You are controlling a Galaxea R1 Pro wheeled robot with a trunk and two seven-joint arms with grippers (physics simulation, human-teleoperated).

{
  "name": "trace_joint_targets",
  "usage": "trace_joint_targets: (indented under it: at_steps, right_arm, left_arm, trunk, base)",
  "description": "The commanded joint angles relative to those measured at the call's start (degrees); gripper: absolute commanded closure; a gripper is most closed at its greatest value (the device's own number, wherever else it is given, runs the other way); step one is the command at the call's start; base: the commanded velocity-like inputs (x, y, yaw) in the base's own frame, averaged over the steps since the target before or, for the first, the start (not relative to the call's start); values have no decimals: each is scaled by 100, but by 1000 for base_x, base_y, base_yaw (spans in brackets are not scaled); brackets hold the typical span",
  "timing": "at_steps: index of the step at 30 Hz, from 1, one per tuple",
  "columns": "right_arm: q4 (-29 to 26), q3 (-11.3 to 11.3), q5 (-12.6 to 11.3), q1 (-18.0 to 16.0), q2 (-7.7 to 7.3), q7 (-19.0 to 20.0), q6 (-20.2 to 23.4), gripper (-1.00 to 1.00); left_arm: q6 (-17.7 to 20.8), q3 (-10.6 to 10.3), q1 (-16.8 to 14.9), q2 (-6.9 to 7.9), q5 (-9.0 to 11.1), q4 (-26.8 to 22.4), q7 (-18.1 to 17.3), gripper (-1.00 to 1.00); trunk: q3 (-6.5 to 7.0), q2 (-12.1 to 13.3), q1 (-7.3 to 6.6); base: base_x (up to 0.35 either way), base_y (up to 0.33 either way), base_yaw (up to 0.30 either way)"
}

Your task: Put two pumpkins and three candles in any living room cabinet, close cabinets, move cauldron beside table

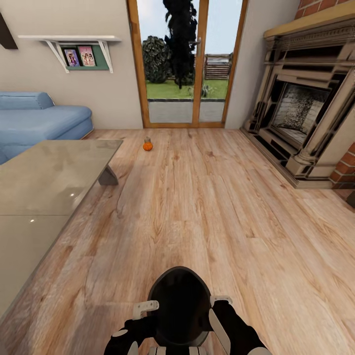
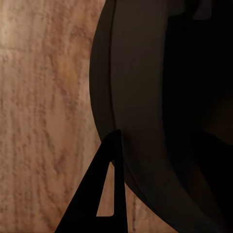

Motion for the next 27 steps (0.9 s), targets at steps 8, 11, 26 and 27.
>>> trace_joint_targets:
  at_steps: [8, 11, 26, 27]
  right_arm:
    - [-15, -8, -25, -5, 0, 3, -14, 100]
    - [-15, -8, -26, -5, 0, 3, -14, 100]
    - [-15, -8, -33, -5, 0, 7, -11, 100]
    - [-18, -8, -33, -5, 0, 9, -11, 100]
  left_arm:
    - [9, 2, 2, 2, -27, 4, 19, 100]
    - [9, 1, 2, 2, -27, 4, 19, 100]
    - [9, 2, 2, 2, -27, 4, 20, 100]
    - [9, 2, 2, 2, -27, 4, 20, 100]
  trunk:
    - [111, 6, -13]
    - [178, 10, -21]
    - [510, 30, -60]
    - [532, 32, -62]
  base:
    - [0, 0, 0]
    - [0, 0, 0]
    - [0, 0, 0]
    - [0, 0, 0]
